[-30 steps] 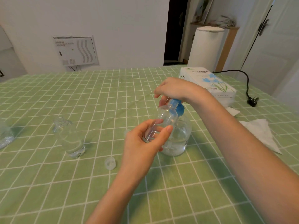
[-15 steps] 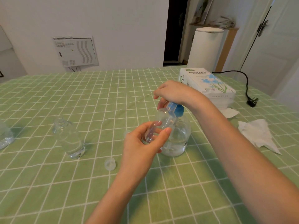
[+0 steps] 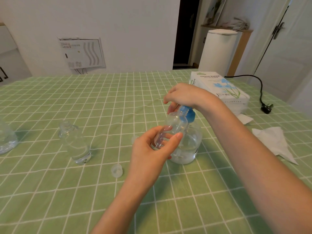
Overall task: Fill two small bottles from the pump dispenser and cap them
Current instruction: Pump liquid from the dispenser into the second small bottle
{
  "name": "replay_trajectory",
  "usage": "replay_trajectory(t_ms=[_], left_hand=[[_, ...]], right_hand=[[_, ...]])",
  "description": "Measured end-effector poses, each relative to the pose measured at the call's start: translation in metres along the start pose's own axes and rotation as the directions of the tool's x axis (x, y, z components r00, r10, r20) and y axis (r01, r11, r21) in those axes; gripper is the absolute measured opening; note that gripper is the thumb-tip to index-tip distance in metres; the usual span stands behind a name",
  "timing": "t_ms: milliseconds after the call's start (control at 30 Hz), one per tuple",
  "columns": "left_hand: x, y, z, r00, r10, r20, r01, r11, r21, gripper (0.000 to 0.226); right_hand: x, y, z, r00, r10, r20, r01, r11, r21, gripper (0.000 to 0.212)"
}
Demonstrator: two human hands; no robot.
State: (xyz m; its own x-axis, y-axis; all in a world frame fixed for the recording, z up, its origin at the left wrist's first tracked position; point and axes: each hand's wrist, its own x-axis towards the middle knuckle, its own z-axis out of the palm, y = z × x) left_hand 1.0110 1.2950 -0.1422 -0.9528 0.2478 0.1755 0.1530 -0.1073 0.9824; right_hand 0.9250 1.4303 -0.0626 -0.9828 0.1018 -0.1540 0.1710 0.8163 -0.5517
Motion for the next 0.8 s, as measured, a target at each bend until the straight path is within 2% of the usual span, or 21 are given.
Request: replay_trajectory(t_ms=[200, 433, 600, 800], left_hand=[[-0.0004, -0.0013, -0.0008, 1.0, -0.002, -0.001, 0.002, 1.0, 0.016, 0.012], [-0.001, 0.0025, 0.0011, 1.0, 0.006, -0.006, -0.006, 1.0, -0.005, 0.034], [0.0, 0.0032, 0.001, 1.0, 0.013, -0.008, -0.013, 1.0, 0.009, 0.036], [-0.0003, 0.0028, 0.0019, 1.0, 0.01, -0.016, -0.009, 1.0, 0.016, 0.022]], right_hand=[[0.0003, 0.0028, 0.0039, 1.0, 0.011, 0.01, -0.011, 1.0, 0.007, 0.031], [0.0002, -0.0018, -0.0041, 0.999, 0.006, -0.037, -0.006, 1.0, -0.007, 0.037], [-0.0004, -0.0022, -0.0051, 1.0, 0.002, -0.022, -0.002, 1.0, -0.007, 0.029], [-0.0036, -0.0026, -0.0055, 1.0, 0.005, -0.01, -0.005, 1.0, 0.01, 0.026]])
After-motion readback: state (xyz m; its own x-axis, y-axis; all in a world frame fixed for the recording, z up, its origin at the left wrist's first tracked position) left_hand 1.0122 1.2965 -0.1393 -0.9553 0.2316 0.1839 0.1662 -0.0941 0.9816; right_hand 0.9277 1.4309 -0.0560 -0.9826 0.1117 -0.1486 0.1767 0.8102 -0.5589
